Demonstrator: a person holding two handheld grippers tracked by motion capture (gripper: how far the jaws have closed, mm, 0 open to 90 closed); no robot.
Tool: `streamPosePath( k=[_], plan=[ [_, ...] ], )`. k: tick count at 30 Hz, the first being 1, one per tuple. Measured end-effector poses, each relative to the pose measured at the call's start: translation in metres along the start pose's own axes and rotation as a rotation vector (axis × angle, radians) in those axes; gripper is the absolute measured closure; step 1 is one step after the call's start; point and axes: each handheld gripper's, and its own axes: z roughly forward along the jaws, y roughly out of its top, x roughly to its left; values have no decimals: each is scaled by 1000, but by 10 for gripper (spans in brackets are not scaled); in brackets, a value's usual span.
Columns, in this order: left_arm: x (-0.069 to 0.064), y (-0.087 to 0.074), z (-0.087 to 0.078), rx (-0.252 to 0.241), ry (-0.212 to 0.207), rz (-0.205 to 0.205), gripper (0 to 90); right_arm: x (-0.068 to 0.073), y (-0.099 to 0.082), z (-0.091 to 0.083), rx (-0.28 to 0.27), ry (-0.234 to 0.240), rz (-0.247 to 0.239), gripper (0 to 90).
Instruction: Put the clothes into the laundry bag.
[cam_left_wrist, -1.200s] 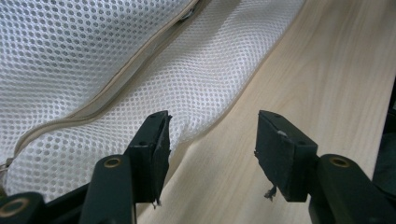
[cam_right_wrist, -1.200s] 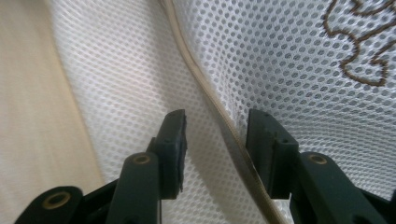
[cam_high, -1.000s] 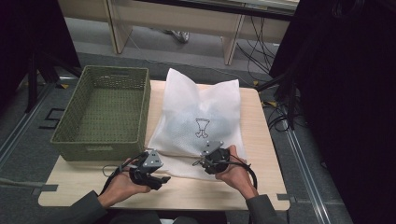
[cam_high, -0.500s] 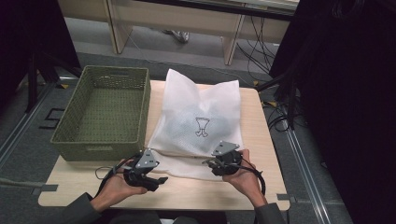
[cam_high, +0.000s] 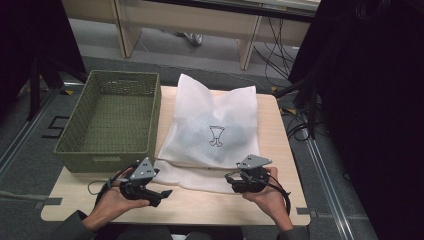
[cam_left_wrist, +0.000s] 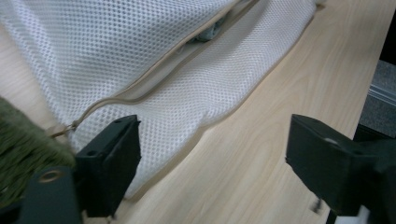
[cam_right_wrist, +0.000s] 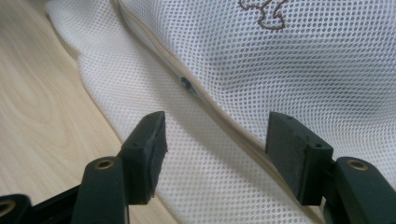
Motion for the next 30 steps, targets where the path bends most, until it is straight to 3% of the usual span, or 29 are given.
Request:
streamPosePath(
  k=[1, 3, 4, 5, 6, 7, 8, 10, 13, 14, 15, 17, 21, 22, 27, 28, 29, 30],
  plan=[
    [1, -2, -3, -7, -28, -5, 163, 0, -1, -1, -9, 1, -1, 383],
    [2, -6, -7, -26, -21, -5, 162, 2, -4, -4, -21, 16, 48, 369],
    [3, -7, -10, -20, -23, 10, 162, 0, -5, -4, -38, 28, 35, 364],
    [4, -9, -13, -16, -18, 10, 162, 2, -6, -6, -29, 29, 64, 361],
    [6, -10, -16, -7, -25, 20, 162, 1, -8, -6, -34, 28, 47, 357],
    [5, -13, -17, -21, -10, 2, 162, 2, -10, -8, -32, 28, 65, 354],
    [5, -15, -19, -37, -9, -2, 162, 3, -12, -9, -36, 25, 54, 350],
    [8, -17, -25, -19, 4, 13, 162, 5, -15, -13, -34, 26, 87, 342],
    [9, -19, -29, -37, 2, 8, 162, 6, -20, -17, -47, 21, 109, 331],
    [8, -20, -30, -35, -4, -13, 162, 7, -22, -18, -51, 22, 113, 329],
    [9, -20, -32, -24, 7, 11, 162, 7, -23, -18, -59, 21, 112, 326],
    [6, -22, -32, -34, -1, -15, 162, 9, -26, -21, -52, 26, 121, 324],
    [4, -26, -33, -11, 3, 6, 162, 16, -33, -24, -47, 25, 137, 322],
    [2, -27, -32, -17, 12, -6, 162, 16, -34, -25, -38, 37, 137, 322],
    [2, -27, -31, 7, 7, 37, 163, 19, -41, -25, -32, 48, 125, 320],
    [2, -28, -31, 8, 7, 36, 163, 22, -42, -26, -20, 45, 149, 320],
    [1, -28, -30, 5, 5, 14, 163, 20, -42, -24, -34, 57, 117, 320],
    [2, -28, -30, 6, 8, 19, 163, 23, -43, -26, -19, 53, 141, 319]
  ],
)
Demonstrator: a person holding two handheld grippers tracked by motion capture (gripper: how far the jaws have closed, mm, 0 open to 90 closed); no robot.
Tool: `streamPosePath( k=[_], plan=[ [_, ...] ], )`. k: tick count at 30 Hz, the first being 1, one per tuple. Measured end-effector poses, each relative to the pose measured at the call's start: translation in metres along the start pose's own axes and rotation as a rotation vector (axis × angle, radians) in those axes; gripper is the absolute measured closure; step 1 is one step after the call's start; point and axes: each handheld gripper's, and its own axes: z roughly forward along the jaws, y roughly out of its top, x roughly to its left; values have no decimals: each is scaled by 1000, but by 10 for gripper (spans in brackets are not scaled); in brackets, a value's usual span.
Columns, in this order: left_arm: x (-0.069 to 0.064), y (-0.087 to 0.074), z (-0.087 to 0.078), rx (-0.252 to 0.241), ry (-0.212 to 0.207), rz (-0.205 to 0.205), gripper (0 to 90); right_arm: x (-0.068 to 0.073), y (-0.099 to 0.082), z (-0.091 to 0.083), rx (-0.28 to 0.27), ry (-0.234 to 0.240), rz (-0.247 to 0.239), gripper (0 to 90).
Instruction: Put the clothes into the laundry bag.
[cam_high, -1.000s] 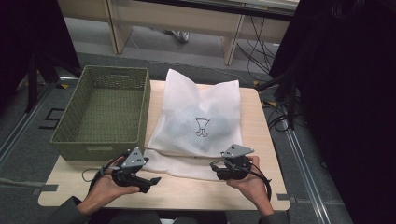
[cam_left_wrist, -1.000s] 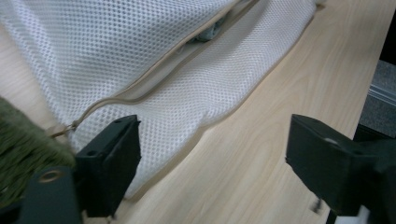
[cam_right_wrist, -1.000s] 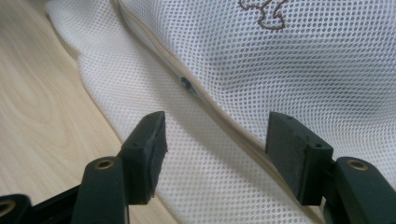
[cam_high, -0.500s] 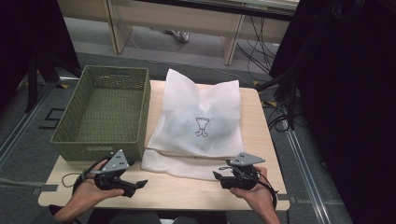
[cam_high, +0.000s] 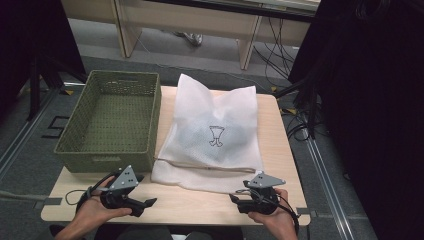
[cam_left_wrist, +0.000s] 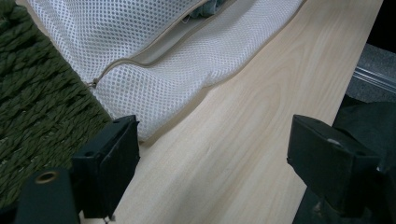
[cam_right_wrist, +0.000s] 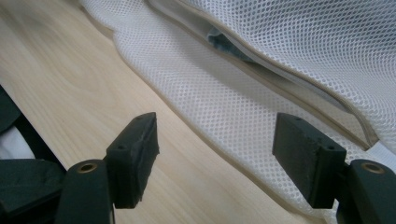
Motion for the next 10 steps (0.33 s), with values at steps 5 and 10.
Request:
streamPosePath(
  k=[5, 10],
  plan=[
    [0, 1, 0, 8, -1, -1, 163, -1, -1, 1, -2, 0, -20, 319],
    [0, 0, 2, 10, 0, 0, 163, -1, -1, 1, -1, -20, -13, 318]
  ],
)
